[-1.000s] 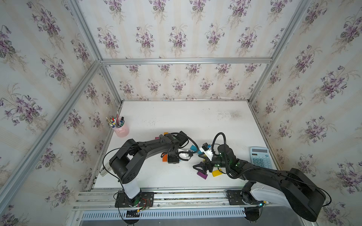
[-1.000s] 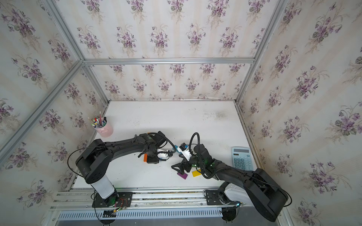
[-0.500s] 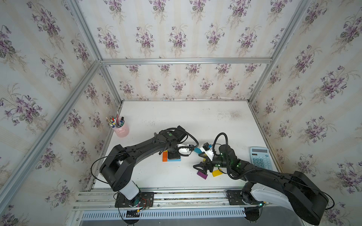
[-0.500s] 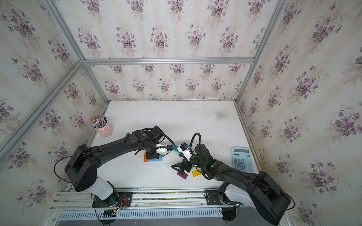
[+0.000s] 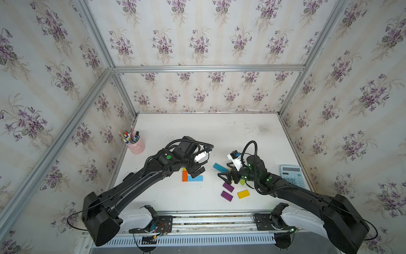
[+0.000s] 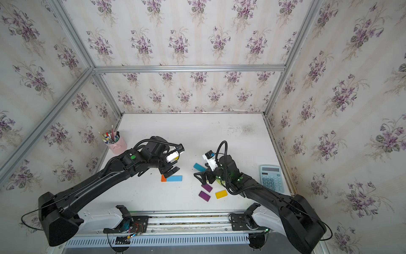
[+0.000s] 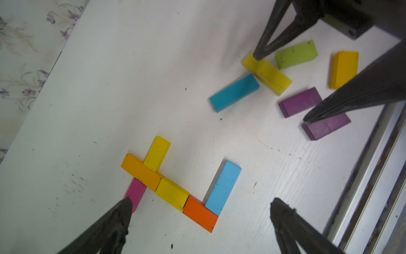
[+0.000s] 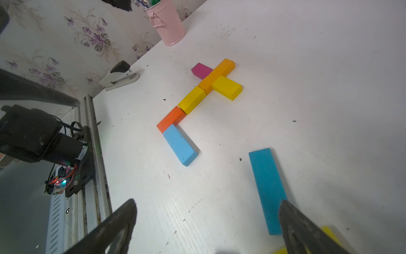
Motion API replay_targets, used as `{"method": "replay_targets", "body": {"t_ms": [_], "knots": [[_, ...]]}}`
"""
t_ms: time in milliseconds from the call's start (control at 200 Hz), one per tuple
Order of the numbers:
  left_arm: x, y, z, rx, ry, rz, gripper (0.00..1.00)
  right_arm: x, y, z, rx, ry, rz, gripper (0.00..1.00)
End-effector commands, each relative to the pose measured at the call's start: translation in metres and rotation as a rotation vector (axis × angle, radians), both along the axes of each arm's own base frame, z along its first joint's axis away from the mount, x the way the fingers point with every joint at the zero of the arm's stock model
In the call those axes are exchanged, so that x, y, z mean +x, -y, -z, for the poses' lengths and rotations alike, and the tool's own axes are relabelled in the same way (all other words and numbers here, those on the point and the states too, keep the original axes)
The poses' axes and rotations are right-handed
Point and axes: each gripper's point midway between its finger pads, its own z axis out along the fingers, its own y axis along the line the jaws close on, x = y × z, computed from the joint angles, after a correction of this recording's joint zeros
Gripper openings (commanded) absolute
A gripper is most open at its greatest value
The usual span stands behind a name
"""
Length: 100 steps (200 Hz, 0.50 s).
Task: Assemble the letter t with building blocks
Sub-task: Assemble the building block at the center of the board, then pick up the building block from the center of the board.
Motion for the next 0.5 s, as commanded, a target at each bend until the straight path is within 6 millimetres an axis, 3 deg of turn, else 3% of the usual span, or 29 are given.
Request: {"method": "replay_targets", "body": {"t_ms": [0,95,180,390,495], "knots": [[-0.004,0.013,-0.017,-0.240,-0.116,-0.134,1.00,0.008,0.007,0.004,-0.042,-0.009,0.050,1.00],[-0.011,0.015,-0.015,-0.322,-0.099,-0.122,1.00,0.015,0.007,0.007,-0.078,0.012,0.052,1.00],[-0.005,0.003,-0.006,-0.370,-0.021,-0.203,1.00,0.023,0.007,0.018,-0.140,0.006,0.060,0.99],[0.010,-0.029,0.031,-0.356,-0.095,-0.402,1.00,0.059,-0.007,0.035,-0.284,-0.026,0.064,0.78],[0.018,-0.033,0.046,-0.363,-0.172,-0.459,1.00,0.072,-0.017,0.039,-0.313,-0.034,0.047,0.68]]}}
